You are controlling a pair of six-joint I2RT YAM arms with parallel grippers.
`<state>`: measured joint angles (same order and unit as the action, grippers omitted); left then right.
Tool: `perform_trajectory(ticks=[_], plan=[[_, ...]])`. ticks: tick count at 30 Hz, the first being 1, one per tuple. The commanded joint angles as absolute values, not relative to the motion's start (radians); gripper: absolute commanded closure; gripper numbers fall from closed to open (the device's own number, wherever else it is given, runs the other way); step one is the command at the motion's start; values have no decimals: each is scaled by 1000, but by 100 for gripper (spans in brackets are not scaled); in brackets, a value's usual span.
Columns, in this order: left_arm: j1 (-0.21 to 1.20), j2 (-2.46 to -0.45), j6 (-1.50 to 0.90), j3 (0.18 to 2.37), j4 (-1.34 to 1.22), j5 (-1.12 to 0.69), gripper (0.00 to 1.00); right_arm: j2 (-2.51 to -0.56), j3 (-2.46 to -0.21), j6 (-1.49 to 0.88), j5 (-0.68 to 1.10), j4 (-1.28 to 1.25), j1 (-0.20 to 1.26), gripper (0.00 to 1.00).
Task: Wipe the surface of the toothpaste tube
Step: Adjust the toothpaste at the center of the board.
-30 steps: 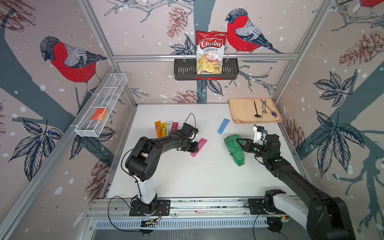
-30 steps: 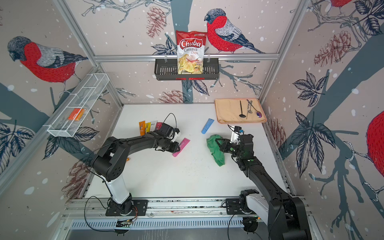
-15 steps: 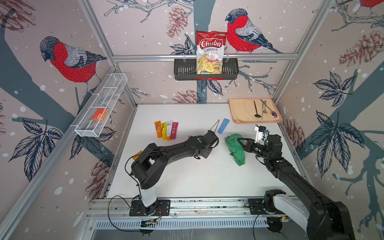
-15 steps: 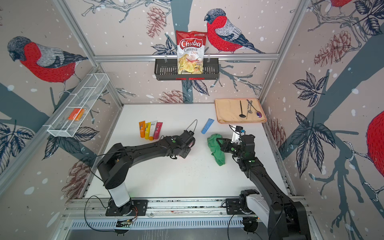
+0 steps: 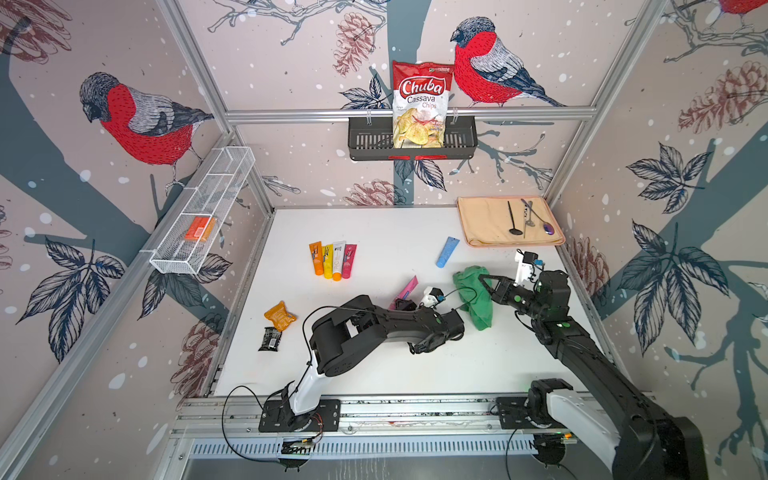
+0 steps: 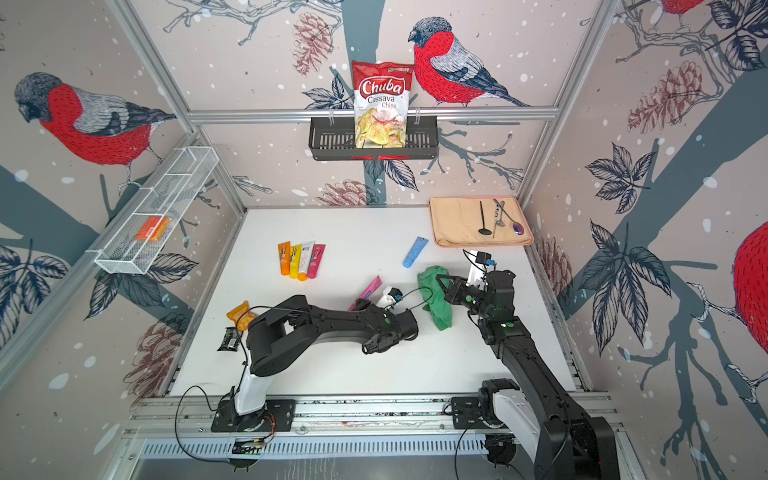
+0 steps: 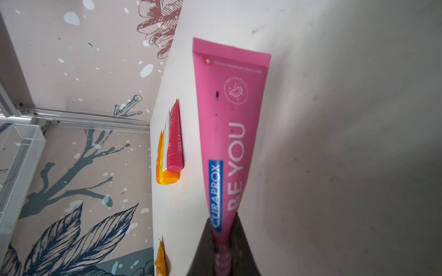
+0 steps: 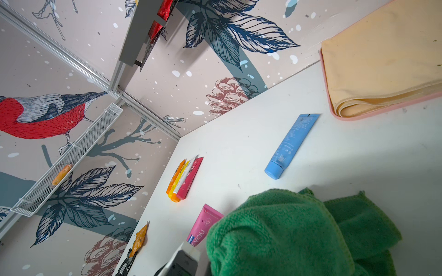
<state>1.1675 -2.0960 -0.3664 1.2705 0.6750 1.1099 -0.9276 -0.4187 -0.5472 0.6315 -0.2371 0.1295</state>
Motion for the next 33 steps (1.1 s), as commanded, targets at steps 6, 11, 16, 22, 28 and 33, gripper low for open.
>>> perform_trajectory(ticks=[6,11,16,22,28,33], plan=[[1213,-2155,-410,1247,648,1132,75,-927,-431,-535,637,-260,126,100],[1241,-2126,-415,1244,630,1084,62,-931,-433,-534,639,-258,126,100],[1276,-2040,-384,1261,576,997,54,-928,-428,-534,638,-261,126,100],[1282,-1816,-304,1243,421,710,50,-928,-428,-536,640,-262,126,100],[1156,-1533,-333,1079,272,482,49,-944,-427,-546,664,-287,134,99],[1011,-1379,-361,897,155,313,47,-983,-455,-544,651,-287,174,100]])
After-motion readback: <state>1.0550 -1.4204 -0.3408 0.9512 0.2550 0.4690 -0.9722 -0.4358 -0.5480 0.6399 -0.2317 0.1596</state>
